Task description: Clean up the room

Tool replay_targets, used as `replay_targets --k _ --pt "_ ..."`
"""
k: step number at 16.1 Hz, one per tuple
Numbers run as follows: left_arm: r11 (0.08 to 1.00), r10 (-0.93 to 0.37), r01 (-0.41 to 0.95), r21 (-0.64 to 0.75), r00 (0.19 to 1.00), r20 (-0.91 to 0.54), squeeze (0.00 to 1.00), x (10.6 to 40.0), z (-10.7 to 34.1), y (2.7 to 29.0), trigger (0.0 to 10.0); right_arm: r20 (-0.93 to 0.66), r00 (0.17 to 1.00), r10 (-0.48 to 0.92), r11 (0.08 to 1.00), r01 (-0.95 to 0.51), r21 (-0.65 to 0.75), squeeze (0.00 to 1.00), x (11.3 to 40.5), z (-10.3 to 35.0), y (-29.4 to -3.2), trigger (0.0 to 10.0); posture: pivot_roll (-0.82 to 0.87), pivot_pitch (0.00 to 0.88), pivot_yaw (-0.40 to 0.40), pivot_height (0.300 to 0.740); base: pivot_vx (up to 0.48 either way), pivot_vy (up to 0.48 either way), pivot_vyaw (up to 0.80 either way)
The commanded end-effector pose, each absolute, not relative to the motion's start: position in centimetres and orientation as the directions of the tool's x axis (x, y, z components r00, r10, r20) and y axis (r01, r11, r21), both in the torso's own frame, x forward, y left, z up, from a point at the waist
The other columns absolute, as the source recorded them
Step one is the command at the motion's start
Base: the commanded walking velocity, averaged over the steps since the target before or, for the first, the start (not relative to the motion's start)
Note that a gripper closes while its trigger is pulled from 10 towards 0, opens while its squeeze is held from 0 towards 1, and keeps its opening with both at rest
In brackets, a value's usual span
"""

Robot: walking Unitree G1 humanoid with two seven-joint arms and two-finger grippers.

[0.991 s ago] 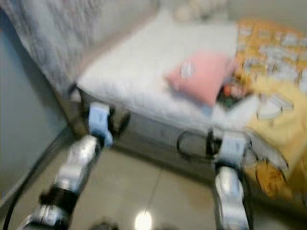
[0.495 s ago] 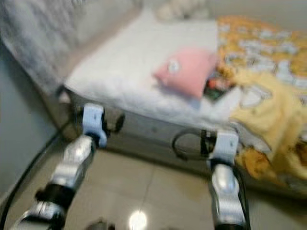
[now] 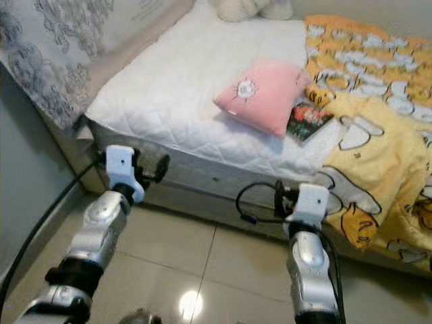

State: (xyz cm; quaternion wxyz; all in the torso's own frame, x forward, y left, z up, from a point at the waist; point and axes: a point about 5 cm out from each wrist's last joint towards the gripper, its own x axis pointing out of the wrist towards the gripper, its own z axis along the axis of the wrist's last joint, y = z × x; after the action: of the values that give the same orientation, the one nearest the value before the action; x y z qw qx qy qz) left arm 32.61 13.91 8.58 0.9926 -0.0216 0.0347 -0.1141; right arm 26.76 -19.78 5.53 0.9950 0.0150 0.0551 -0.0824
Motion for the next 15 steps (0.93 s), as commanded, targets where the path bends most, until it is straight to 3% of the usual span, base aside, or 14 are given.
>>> replay_targets --k 1,2,15 --pt "0.965 -0.264 0.263 -0.015 0.964 -0.019 0.0 33.4 9.9 12.8 10.0 -0.112 0.976 -0.184 0.982 0.188 0.018 0.0 26.8 5.6 -20.4 10.0 0.08 0.0 -0.036 0.727 0.48 0.0 -0.78" --pt "0.964 -0.267 0.267 0.004 0.964 -0.008 0.0 33.5 10.1 12.6 10.0 -0.108 0.976 -0.188 0.982 0.19 0.007 0.0 26.9 5.7 -20.5 10.0 0.08 0.0 -0.035 0.727 0.48 0.0 -0.78" --pt "0.973 -0.231 0.23 -0.017 0.973 -0.004 0.0 34.3 10.4 11.9 10.0 -0.076 0.981 -0.181 0.983 0.178 -0.042 0.0 27.7 6.3 -20.3 10.0 0.06 0.0 -0.028 0.727 0.48 0.0 0.04"
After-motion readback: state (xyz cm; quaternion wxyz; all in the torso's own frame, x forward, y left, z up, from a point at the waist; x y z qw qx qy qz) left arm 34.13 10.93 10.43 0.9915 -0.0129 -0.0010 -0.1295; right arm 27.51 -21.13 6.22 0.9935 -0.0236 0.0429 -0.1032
